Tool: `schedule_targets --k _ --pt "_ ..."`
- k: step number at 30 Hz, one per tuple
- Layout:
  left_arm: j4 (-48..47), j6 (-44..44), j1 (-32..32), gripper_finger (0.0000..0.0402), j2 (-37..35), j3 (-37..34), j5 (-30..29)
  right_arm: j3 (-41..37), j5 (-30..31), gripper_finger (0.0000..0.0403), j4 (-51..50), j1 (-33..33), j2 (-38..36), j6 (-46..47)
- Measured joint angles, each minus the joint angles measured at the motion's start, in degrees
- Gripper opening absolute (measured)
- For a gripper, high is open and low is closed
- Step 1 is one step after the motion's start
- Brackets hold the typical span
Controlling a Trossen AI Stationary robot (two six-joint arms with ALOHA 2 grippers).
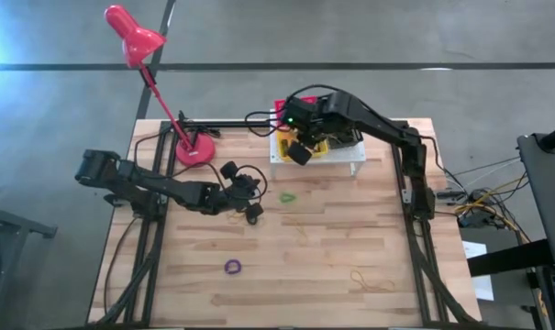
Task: Pick & Place Office Desk Supplies
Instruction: Put the crayon box into the yellow bin on the shelf
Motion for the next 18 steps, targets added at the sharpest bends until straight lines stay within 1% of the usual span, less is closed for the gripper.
schedule_targets --k 11,18 --pt "0.6 0.0 0.0 0.0001 0.0 0.0 0.0 0.0 -0.2 0.0034 0.1 -0.3 -0.3 7.8" --pt "1.9 1.1 0.0 0.0001 0.0 0.0 0.0 -0.7 -1.0 0.0034 0.1 -1.6 -0.4 9.7"
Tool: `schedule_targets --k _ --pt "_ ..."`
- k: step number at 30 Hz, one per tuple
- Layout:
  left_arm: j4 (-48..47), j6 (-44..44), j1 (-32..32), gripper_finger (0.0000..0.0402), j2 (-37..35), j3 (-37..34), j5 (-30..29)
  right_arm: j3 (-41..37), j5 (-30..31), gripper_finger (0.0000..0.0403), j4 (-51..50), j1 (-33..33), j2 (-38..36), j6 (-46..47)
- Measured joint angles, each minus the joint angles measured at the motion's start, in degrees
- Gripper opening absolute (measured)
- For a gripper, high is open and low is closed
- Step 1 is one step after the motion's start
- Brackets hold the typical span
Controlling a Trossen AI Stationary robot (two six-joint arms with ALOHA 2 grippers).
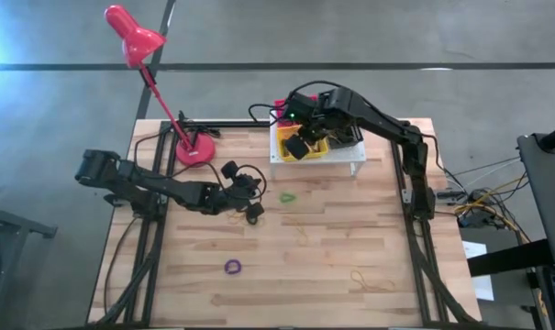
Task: Pick & Place Office Desk Supplies
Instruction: Put the crayon box into the yellow bin on the shelf
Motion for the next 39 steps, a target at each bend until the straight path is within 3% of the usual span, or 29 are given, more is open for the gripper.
schedule_targets --k 21,33,39 --pt "1.5 -0.2 0.0 0.0001 0.0 0.0 0.0 -8.5 1.1 0.0033 -0.1 -2.3 -6.6 2.7" --pt "3.4 0.1 0.0 0.0001 -0.6 0.4 0.0 -11.2 -0.1 0.0034 0.2 -2.2 -5.0 1.0" --pt "4.0 0.4 0.0 0.0001 -0.8 0.4 0.0 -9.9 -0.5 0.0073 0.4 -2.2 -4.8 -1.1"
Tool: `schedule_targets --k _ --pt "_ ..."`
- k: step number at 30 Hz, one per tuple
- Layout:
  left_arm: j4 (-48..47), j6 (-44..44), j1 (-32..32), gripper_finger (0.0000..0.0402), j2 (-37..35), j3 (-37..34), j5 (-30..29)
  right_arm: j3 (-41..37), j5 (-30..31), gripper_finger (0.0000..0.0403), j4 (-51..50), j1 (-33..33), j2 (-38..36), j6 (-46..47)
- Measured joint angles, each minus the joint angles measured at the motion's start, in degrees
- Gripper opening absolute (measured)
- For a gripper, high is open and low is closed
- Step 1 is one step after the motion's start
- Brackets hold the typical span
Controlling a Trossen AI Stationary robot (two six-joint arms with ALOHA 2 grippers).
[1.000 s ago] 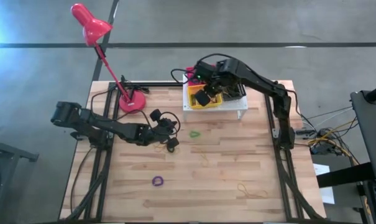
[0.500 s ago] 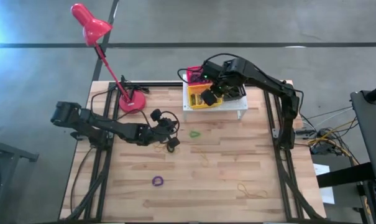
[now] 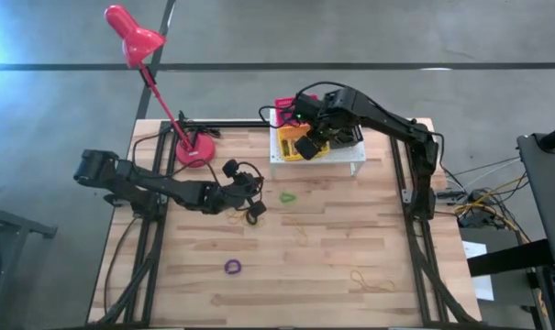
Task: Pick & Place Office Desk Supplies
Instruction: Put the crayon box into the yellow bin on the shelf
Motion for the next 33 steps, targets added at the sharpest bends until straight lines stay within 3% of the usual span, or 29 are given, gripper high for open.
schedule_targets --k 7,12,19,25,30,33 --pt "0.1 0.0 0.0 0.0001 0.0 0.0 0.0 -0.5 -3.7 0.0139 5.6 -0.5 0.0 0.0" --pt "0.1 0.0 0.0 0.0001 0.0 0.0 0.0 -1.5 -5.7 0.0153 11.9 -0.4 0.1 -0.5" --pt "0.1 0.0 0.0 0.0001 0.0 0.0 0.0 -0.3 -5.9 0.0137 19.0 -0.4 0.1 -6.2" --pt "0.1 0.0 0.0 0.0001 -0.4 -0.1 0.0 1.0 -6.0 0.0118 18.1 2.0 -2.3 -17.2" --pt "0.2 0.0 0.0 0.0001 -1.5 -0.1 0.3 0.3 -15.1 0.0097 4.6 4.0 -3.2 -29.8" --pt "0.2 0.0 0.0 0.0001 -1.7 -0.1 0.4 -1.8 -20.2 0.0077 3.5 4.0 -3.2 -33.1"
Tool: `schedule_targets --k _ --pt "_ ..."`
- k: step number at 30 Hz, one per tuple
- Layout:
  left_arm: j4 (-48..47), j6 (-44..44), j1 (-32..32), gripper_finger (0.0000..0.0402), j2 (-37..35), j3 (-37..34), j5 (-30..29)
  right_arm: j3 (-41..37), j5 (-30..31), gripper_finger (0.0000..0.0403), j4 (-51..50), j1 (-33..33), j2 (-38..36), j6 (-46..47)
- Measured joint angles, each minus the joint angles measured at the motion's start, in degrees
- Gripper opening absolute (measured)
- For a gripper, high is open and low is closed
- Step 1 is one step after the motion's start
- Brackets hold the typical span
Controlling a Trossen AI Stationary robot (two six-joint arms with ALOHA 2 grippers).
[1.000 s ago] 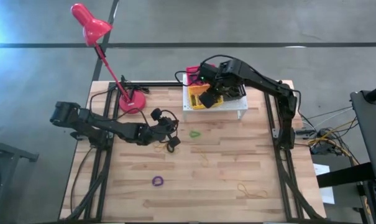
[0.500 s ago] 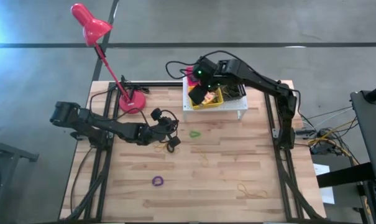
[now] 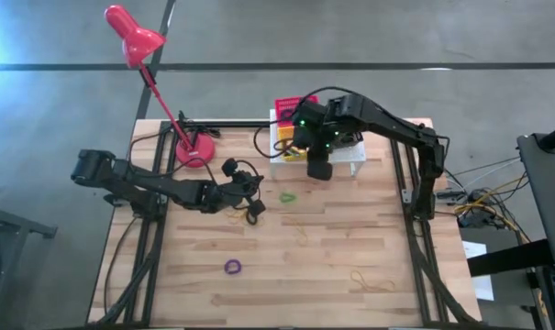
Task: Pick & Place Office Desk Supplies
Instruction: Put the crayon box into the yellow bin on the shelf
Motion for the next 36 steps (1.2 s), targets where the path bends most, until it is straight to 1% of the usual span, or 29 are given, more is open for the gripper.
schedule_targets --k 2,6,12,17,24,29,36 --pt "-0.1 0.0 0.2 0.0001 0.0 0.0 0.0 -2.1 -0.5 0.0062 1.1 -0.3 0.0 -1.3" --pt "-0.1 -0.2 0.6 0.0001 0.0 0.0 0.0 -6.0 -0.6 0.0035 6.6 -1.8 0.2 -3.2" --pt "0.0 -0.2 0.6 0.0001 0.0 0.0 0.0 -10.3 -0.6 0.0012 11.7 -5.5 0.1 -3.5" --pt "0.0 -0.4 0.6 0.0001 0.0 0.0 0.0 -12.4 -0.9 0.0009 16.6 -6.9 0.0 -2.8" --pt "0.0 -0.7 0.6 0.0001 0.0 0.0 0.0 -15.8 -0.2 0.0008 23.7 -6.9 0.0 -2.9" --pt "0.7 -0.8 0.6 0.0001 0.0 0.0 0.4 -14.3 5.3 0.0008 24.8 -6.9 -0.2 -0.8" --pt "2.1 -1.0 0.6 0.0001 0.0 0.0 1.8 -12.1 5.3 0.0008 25.0 -6.5 -0.3 -0.8"
